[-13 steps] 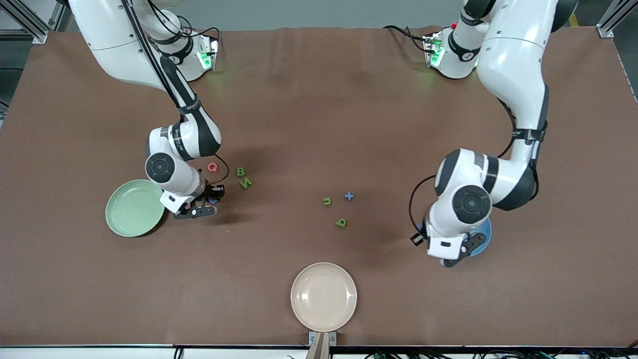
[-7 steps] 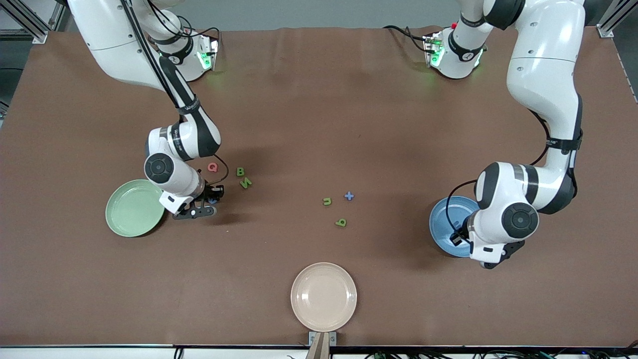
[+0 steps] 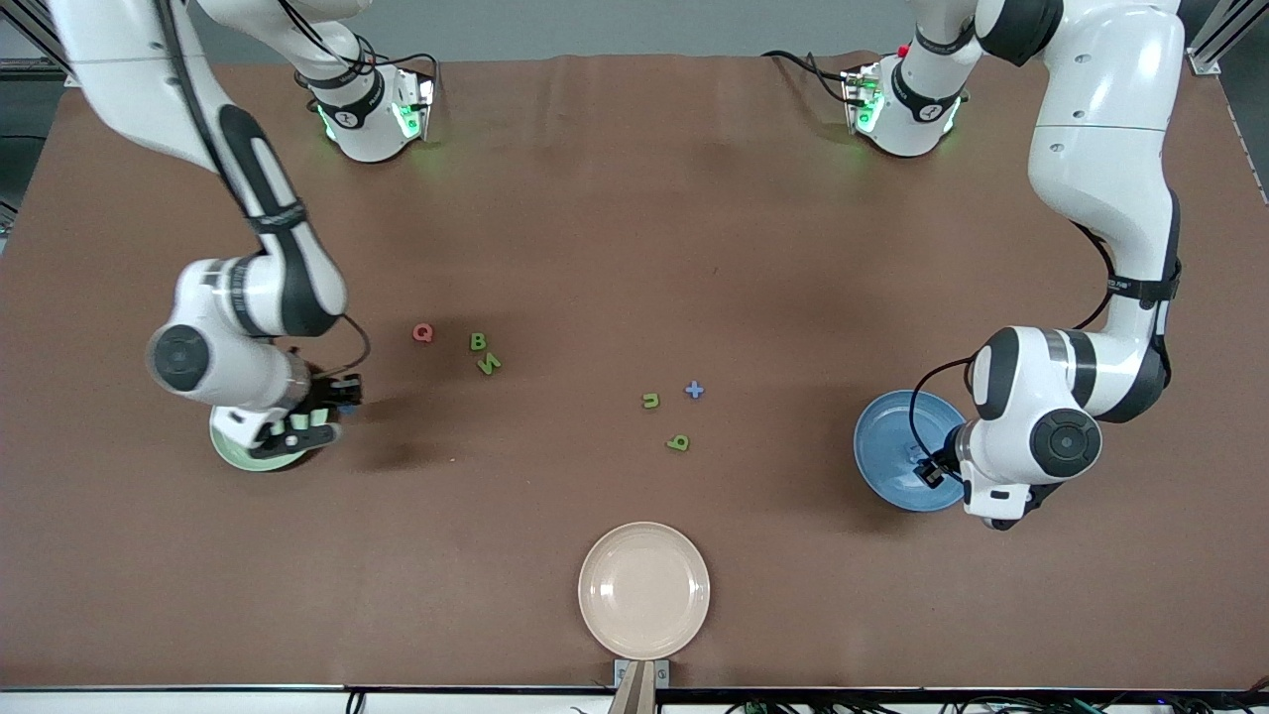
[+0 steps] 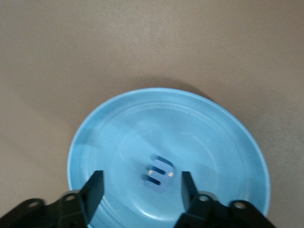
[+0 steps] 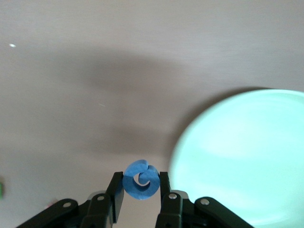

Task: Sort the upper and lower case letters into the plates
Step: 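Open the left gripper over the blue plate while the right gripper carries G, then grasp the green d with the left gripper while the right gripper releases G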

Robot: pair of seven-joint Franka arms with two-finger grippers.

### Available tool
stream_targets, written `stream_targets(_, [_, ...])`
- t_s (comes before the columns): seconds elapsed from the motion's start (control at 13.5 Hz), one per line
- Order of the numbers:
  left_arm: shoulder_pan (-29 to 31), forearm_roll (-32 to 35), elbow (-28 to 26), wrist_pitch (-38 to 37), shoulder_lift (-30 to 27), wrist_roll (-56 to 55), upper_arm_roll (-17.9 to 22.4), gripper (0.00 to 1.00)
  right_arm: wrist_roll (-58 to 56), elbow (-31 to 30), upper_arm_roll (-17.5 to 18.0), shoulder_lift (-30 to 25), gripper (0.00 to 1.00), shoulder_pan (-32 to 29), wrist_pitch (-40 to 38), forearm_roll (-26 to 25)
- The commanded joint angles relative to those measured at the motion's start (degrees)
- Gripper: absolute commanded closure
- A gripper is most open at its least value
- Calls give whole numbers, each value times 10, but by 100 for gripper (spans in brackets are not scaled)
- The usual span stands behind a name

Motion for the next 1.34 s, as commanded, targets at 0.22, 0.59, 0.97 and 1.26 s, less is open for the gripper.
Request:
stream_targets(0.22, [-114,4,44,33,12,-146,-18,0,-101,-6,11,-2,90,-92,11,-18])
stream_targets(0.59, [-203,1,98,125,81,-381,-18,0,-101,-50,11,7,89,-97,74,-20])
stream_targets(0.97, [-248,-1,167,139,140,-624,-22,0,-100,-90,11,20,82,-97,141,-20])
stream_targets(1.26, [-267,-8,180,140,164,-675,-24,0,-99,-94,11,20,74,-95,139,-19])
